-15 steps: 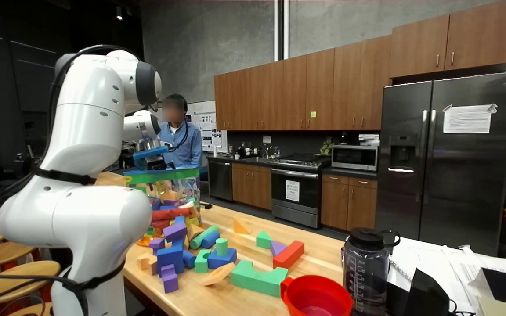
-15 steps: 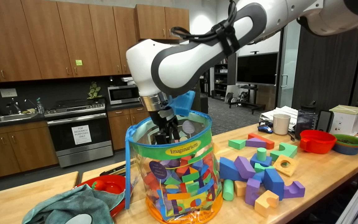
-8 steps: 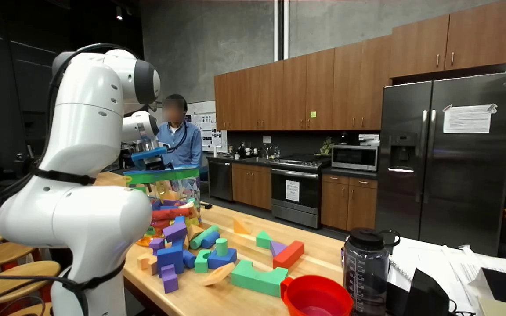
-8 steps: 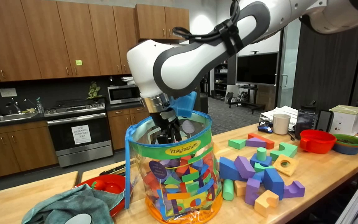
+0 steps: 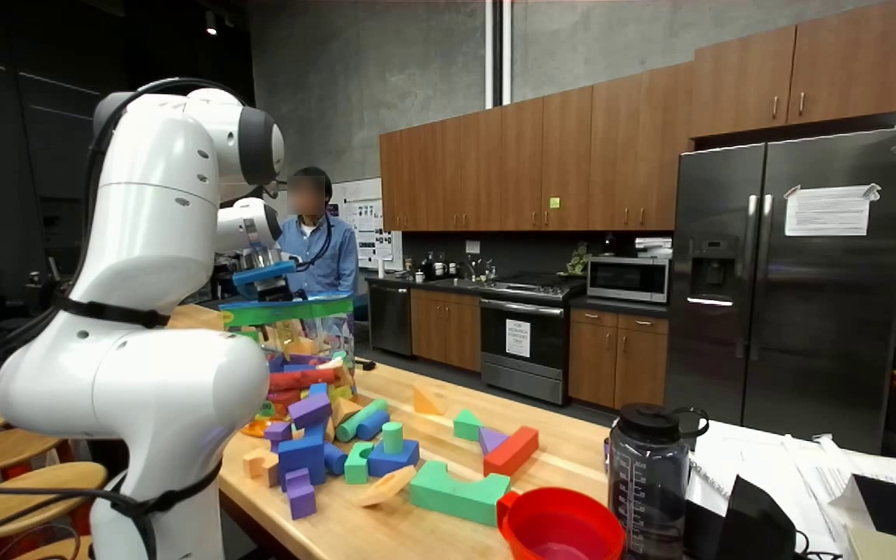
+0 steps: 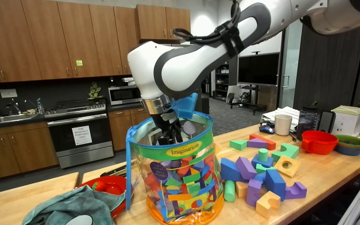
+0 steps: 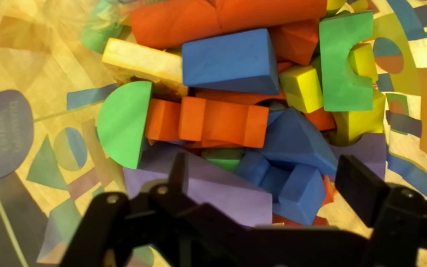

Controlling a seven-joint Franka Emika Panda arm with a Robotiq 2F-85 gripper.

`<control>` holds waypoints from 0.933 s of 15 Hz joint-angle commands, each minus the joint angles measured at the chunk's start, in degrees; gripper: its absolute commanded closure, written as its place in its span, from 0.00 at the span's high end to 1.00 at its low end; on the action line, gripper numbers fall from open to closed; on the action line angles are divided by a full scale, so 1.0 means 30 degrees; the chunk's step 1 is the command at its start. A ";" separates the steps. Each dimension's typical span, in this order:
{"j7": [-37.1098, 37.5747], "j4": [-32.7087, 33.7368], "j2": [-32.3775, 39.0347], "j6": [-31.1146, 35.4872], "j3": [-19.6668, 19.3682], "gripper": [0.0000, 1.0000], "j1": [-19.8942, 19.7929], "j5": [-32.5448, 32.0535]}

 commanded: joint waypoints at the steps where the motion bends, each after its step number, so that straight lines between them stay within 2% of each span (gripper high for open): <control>1: -0.0013 0.0099 0.0043 -0.0064 -0.0075 1.00 0.0084 0.0017; 11: -0.0013 0.0102 0.0044 -0.0064 -0.0076 1.00 0.0084 0.0017; 12: 0.0237 0.0306 0.0204 -0.0856 -0.0170 1.00 0.0264 -0.0392; 14: -0.0205 0.0121 0.0121 -0.0678 -0.0043 1.00 0.0035 0.0168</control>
